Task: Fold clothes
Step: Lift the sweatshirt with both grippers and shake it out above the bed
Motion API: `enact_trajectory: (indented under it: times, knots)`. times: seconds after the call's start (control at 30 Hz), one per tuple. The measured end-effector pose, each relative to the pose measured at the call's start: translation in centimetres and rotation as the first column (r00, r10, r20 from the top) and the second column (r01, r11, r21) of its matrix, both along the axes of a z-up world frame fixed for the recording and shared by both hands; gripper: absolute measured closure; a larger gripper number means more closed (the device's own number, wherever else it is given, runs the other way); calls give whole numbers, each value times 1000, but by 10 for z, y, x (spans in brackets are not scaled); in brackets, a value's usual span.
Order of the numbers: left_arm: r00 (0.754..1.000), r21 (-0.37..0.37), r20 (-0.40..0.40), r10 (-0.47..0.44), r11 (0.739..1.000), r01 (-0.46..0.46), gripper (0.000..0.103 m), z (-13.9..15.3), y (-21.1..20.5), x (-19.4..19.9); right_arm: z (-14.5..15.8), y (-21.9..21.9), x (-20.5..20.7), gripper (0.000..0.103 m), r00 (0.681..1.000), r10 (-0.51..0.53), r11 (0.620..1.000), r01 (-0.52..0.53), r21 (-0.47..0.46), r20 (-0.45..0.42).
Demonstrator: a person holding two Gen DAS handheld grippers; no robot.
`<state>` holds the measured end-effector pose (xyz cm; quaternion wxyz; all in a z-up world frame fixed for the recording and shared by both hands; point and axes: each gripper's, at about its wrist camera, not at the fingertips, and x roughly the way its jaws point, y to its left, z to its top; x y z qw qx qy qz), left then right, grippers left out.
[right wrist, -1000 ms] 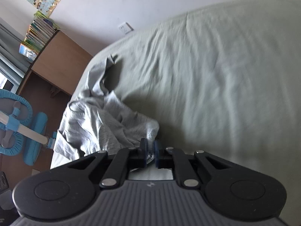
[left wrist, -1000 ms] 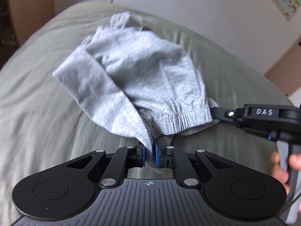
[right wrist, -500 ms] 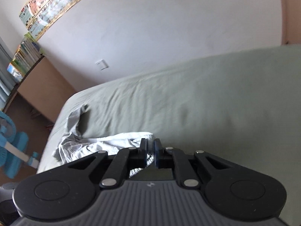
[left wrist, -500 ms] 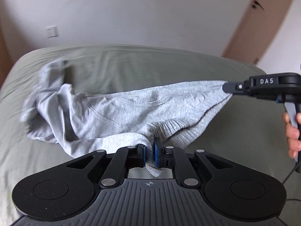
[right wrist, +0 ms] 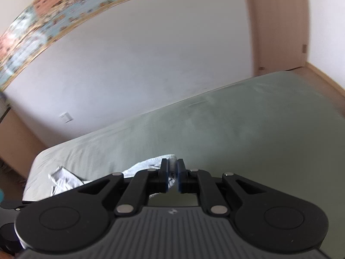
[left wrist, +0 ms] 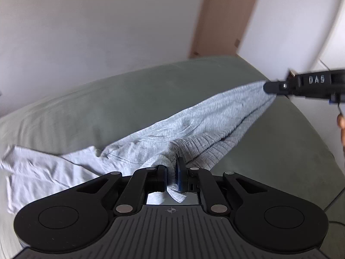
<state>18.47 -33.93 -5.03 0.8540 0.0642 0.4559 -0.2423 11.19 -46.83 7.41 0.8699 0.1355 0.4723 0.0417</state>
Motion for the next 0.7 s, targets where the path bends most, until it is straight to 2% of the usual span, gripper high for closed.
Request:
enact_trajectory:
  times: [0.17, 0.3, 0.5, 0.7]
  knots:
    - [990, 78, -11, -142, 987, 143, 95, 14, -84, -1, 28, -57, -5, 96, 999, -45, 997, 44, -57, -19]
    - [979, 103, -29, -200, 974, 201, 95, 26, -127, 12, 46, -91, -5, 96, 996, -79, 995, 76, -69, -39]
    - [982, 129, 20, -186, 975, 182, 95, 68, -177, 46, 76, -128, 17, 96, 993, -114, 989, 110, -94, -35]
    - [983, 159, 140, -122, 982, 99, 95, 131, -220, 78, 120, -148, 68, 96, 990, -122, 987, 128, -101, 71]
